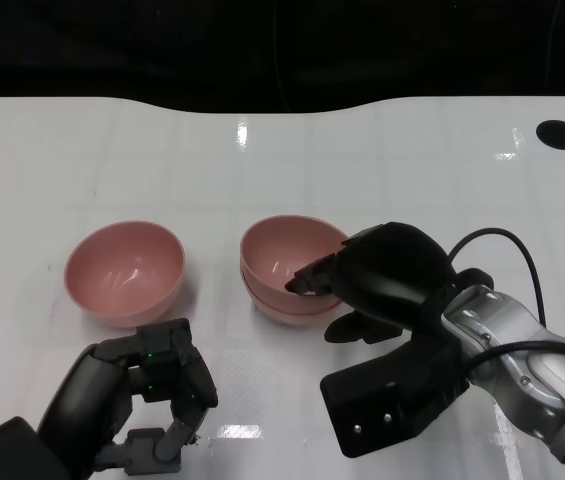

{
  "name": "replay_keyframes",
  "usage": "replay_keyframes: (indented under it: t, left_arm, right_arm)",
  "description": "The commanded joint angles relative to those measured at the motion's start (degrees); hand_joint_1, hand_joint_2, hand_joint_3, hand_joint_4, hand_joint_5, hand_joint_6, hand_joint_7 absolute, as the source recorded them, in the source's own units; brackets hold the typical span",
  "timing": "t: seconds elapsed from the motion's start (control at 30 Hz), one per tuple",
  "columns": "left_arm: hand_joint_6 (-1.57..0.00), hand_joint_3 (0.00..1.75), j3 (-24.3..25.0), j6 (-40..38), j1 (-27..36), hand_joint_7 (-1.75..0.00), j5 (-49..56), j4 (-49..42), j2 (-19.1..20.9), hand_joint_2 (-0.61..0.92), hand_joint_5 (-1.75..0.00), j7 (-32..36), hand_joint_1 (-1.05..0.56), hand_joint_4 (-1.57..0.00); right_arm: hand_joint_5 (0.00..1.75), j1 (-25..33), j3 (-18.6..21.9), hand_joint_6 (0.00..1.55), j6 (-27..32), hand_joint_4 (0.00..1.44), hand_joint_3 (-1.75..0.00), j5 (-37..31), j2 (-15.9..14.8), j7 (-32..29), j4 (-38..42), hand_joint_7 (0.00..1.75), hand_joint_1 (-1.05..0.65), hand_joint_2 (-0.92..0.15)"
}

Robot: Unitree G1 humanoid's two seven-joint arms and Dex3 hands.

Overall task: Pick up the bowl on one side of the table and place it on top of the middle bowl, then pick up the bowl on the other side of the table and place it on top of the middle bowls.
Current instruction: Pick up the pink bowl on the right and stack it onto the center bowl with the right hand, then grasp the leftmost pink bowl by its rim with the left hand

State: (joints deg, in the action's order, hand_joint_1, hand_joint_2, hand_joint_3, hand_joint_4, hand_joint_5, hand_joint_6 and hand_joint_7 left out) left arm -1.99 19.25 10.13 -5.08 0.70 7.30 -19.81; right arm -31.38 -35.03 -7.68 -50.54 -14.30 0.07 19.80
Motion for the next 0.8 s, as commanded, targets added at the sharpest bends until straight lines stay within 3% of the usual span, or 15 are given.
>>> replay_keyframes:
  t: [0.03, 0.33, 0.5, 0.8]
  left_arm:
    - [-0.87, 1.25, 0.93, -1.56, 0.37, -1.46, -0.57, 0.87, 0.82, 0.44, -1.68, 0.65, -0.21, -0.87]
    - [-0.86, 1.28, 1.96, -2.58, 0.25, -1.46, -1.43, 0.95, 1.02, 0.41, -1.68, 0.1, -0.2, -0.87]
    - [-0.85, 1.29, 2.12, -3.13, 0.0, -1.46, -1.79, 0.77, 1.37, 0.41, -1.68, -0.15, -0.22, -0.86]
    - [-0.84, 1.3, 2.53, -4.8, -0.03, -1.47, -2.33, 1.61, 1.64, 0.43, -1.71, 0.0, -0.18, -0.85]
  right_arm:
    - [0.46, 2.49, 2.46, 0.56, -0.96, 0.48, -0.13, 0.32, -1.64, -4.38, -2.4, 0.0, -0.58, -0.92]
    - [0.7, 8.54, 6.28, 0.31, -0.13, 0.03, -0.14, -0.94, -3.06, -10.1, -9.62, 0.0, -0.59, -0.92]
    - [0.67, 12.29, 8.5, 0.26, -0.69, 0.0, -0.18, 0.02, -4.09, -9.29, -14.78, 0.0, -0.6, -0.92]
    - [0.76, 20.99, 12.46, 0.31, -1.79, 0.02, -0.14, 1.75, -6.73, -8.35, -23.21, 0.03, -0.59, -0.92]
